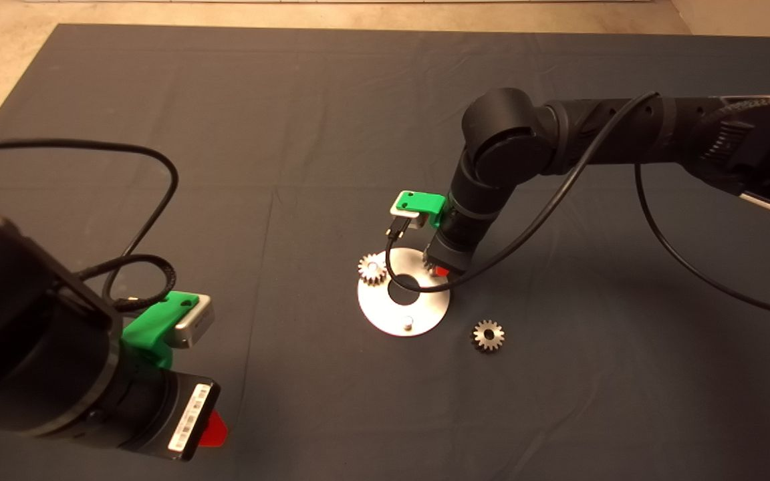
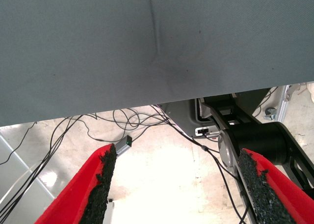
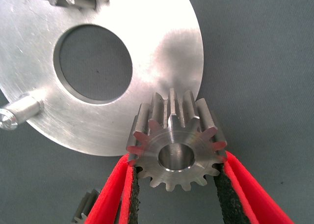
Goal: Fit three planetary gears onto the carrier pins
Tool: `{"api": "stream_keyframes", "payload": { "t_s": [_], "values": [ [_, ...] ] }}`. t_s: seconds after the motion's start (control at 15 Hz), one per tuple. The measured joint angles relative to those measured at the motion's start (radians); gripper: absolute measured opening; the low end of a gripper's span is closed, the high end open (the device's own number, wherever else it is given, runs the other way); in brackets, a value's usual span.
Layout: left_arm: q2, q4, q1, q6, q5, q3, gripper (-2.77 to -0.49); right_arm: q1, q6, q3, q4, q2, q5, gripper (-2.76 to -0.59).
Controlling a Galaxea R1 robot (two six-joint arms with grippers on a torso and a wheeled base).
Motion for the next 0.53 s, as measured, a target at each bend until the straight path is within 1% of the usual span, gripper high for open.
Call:
{"api": "stream_keyframes", "payload": {
  "t_s": [0.53],
  "values": [
    [0.000, 0.000, 0.000, 0.000, 0.000, 0.000, -1.51, 0.000, 0.000, 0.011, -0.007, 0.001, -0.001, -2.42]
  ]
}}
